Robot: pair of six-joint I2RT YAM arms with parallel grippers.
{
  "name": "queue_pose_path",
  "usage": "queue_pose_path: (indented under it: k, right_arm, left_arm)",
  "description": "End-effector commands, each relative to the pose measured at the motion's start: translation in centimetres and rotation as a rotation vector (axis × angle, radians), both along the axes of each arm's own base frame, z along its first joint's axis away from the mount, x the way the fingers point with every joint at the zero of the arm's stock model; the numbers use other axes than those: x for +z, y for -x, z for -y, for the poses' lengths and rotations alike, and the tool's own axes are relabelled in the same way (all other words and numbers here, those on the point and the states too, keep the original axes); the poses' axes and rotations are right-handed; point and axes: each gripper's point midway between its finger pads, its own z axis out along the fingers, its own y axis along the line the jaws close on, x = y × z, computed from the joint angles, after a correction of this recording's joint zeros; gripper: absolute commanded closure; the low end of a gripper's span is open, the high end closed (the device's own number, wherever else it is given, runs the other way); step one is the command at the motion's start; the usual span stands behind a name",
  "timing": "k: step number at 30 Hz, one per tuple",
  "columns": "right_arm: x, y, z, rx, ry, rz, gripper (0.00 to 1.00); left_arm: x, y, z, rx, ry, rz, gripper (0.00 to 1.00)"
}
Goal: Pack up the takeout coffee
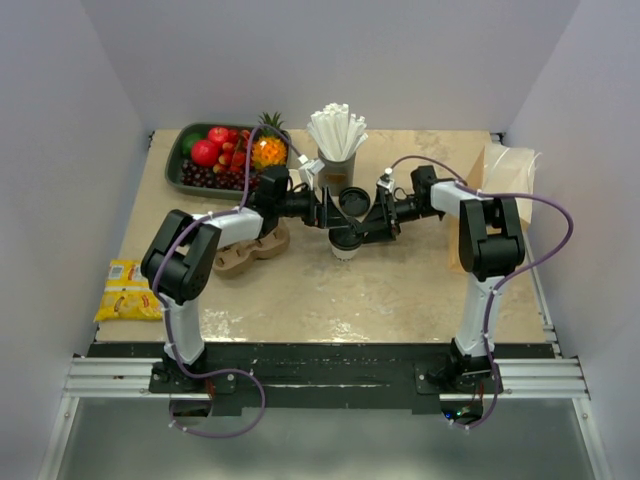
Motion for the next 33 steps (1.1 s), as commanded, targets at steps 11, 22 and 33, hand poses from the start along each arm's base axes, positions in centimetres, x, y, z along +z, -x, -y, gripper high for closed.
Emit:
queue_pose_path:
  k: [11, 22, 33]
  right_arm:
    - [4.6, 2.0, -1.3, 0.059, -0.039, 0.150, 0.21]
    - [4.2, -2.8, -1.4, 0.069, 0.031, 0.320, 0.20]
    - [1.5, -1.3, -2.5, 0.152, -0.027, 0.254, 0.24]
  left_arm:
    - [3.1, -1.3, 0.0, -0.009, -0.004, 0.120, 0.05]
    - [4.8, -0.9, -5.0, 0.228, -0.168, 0.124, 0.02]
    - [1.3, 1.0, -5.1, 0.209, -0.163, 0.007, 0.03]
